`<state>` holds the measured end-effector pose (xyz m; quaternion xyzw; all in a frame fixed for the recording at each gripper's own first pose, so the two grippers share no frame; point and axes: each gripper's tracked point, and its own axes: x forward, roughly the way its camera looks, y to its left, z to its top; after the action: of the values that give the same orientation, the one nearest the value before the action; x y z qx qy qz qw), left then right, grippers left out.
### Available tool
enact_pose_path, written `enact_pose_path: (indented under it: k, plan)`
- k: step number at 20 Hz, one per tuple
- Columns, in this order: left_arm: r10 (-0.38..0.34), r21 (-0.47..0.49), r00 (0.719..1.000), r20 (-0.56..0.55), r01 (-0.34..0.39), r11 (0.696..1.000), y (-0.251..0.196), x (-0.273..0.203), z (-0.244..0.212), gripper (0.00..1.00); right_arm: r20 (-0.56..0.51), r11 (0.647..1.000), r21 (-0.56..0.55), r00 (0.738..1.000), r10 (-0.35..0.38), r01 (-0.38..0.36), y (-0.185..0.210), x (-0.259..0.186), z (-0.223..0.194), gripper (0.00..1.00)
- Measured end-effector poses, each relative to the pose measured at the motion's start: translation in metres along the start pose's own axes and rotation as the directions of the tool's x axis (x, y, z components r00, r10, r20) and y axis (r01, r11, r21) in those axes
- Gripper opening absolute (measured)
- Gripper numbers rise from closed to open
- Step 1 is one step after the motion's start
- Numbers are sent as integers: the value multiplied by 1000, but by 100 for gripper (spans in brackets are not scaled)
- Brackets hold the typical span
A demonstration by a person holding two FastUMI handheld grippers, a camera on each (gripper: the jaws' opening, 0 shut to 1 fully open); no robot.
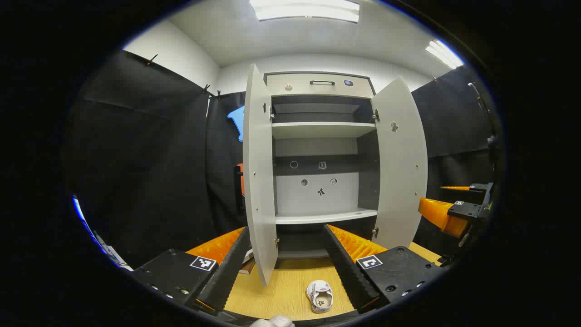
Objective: Grab one shoe with the right hand and put it into the shoe cabinet, grab the other shoe with the left hand and put it into the shoe cabinet; then close the right door with the right hand and the left door with the left hand.
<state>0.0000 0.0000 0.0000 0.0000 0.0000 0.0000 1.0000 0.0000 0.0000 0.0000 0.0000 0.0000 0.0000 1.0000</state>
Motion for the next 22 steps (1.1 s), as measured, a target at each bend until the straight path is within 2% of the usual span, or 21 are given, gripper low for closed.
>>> enact_pose_path:
  k: [14,18,20,22]
  plan:
    - [19,0,1000,-7,-19,1000,2,7,-3,96,-33,1000,-11,999,7,-8,-4,16,-13,98]
    - [29,5,999,-16,-29,1000,3,9,-6,96,-154,999,-41,988,10,-16,-9,28,-63,98]
    - [33,3,999,-19,-33,999,5,9,-10,96,-231,998,-49,973,19,-31,-8,28,-98,98]
    - [39,5,999,-33,-39,999,7,8,-15,96,-326,997,-54,945,26,-46,-6,27,-137,98]
